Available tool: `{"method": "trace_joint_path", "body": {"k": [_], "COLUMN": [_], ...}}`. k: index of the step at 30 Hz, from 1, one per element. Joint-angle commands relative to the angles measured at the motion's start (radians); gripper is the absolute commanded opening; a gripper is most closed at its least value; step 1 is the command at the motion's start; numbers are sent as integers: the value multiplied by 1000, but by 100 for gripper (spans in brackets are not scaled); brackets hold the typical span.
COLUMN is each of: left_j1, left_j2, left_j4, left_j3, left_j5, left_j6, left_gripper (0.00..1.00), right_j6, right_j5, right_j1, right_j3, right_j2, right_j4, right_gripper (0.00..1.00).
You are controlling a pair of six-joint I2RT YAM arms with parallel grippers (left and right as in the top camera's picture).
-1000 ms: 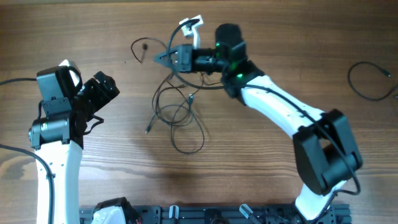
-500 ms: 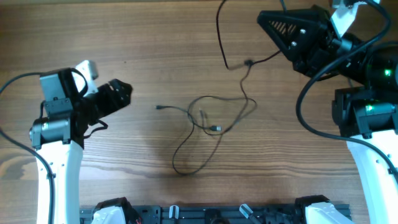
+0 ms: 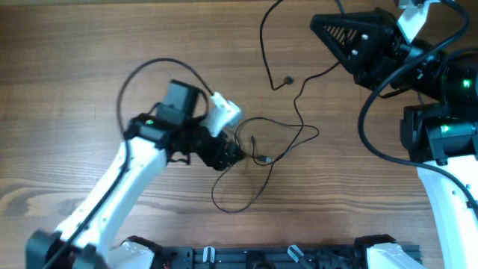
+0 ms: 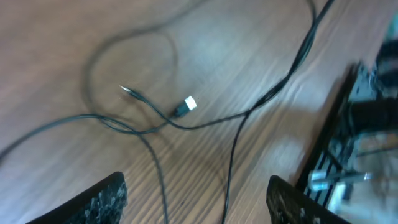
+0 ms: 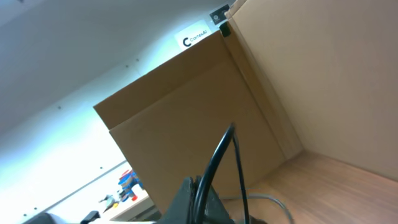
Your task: Untangle cables
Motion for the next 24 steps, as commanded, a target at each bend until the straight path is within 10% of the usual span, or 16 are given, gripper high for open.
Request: {"method": "trace_joint_path", "body": {"k": [1, 14, 18, 21, 24], "left_j1": [-109, -323, -323, -323, -316], "left_j2": [125, 264, 265, 265, 265], "left_j4": [24, 158, 239, 317, 330], "left_j3": [-1, -1, -1, -1, -1], "left_j5": [-2, -2, -3, -20, -243], "left_j6": [82, 68, 46, 16, -78], "left_gripper": [73, 70, 52, 11, 4], "right_j6": [-7, -74, -74, -74, -76], "right_j5": [-13, -21, -21, -21, -20], "right_j1": [-5, -76, -76, -76, -76], "right_j3": [19, 19, 19, 19, 19], "right_j2": [-5, -5, -5, -5, -5], "right_j4": [2, -84, -84, -84, -90], "right_gripper": [4, 4, 4, 4, 4]}}
